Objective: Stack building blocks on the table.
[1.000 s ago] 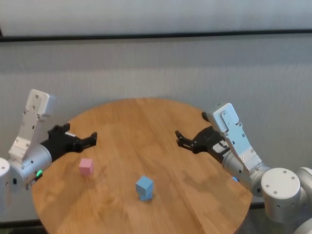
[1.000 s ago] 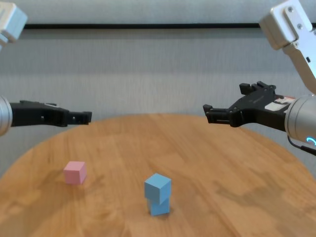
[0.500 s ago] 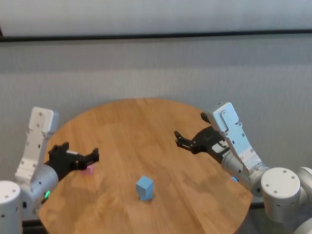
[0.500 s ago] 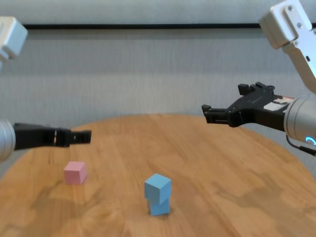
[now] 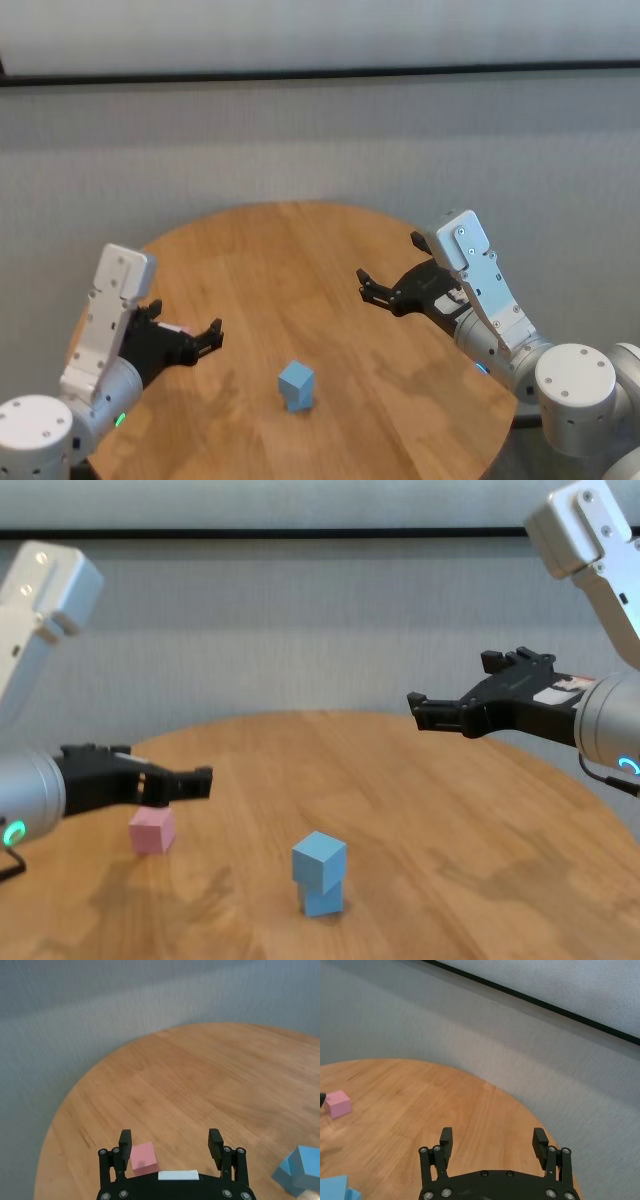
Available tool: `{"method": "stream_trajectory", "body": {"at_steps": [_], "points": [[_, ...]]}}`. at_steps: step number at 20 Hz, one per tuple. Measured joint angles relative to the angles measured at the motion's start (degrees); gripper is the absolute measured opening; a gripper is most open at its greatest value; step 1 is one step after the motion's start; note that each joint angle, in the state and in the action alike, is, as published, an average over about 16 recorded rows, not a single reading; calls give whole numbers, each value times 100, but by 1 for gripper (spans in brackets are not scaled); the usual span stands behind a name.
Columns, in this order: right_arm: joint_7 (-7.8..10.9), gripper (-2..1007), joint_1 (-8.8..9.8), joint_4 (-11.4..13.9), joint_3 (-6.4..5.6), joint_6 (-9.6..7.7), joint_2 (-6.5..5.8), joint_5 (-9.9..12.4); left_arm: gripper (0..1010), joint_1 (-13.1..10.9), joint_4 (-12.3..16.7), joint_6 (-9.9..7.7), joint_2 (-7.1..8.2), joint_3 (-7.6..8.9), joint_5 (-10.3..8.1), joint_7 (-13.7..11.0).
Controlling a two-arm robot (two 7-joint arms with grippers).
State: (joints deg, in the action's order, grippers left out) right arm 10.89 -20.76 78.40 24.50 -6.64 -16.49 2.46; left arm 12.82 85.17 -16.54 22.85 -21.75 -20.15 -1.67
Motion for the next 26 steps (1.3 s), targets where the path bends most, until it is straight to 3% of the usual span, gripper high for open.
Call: {"method": "stream_trajectory", "body": {"at_steps": [8,26], "points": [[6,1004,1,4,0,-6,0,9,1003,24,-332,183,-144,-60,232,-24],[9,1005,1,6,0,-11,0,17,1003,321,-1021,266,-375,-45,618,-111]]}}
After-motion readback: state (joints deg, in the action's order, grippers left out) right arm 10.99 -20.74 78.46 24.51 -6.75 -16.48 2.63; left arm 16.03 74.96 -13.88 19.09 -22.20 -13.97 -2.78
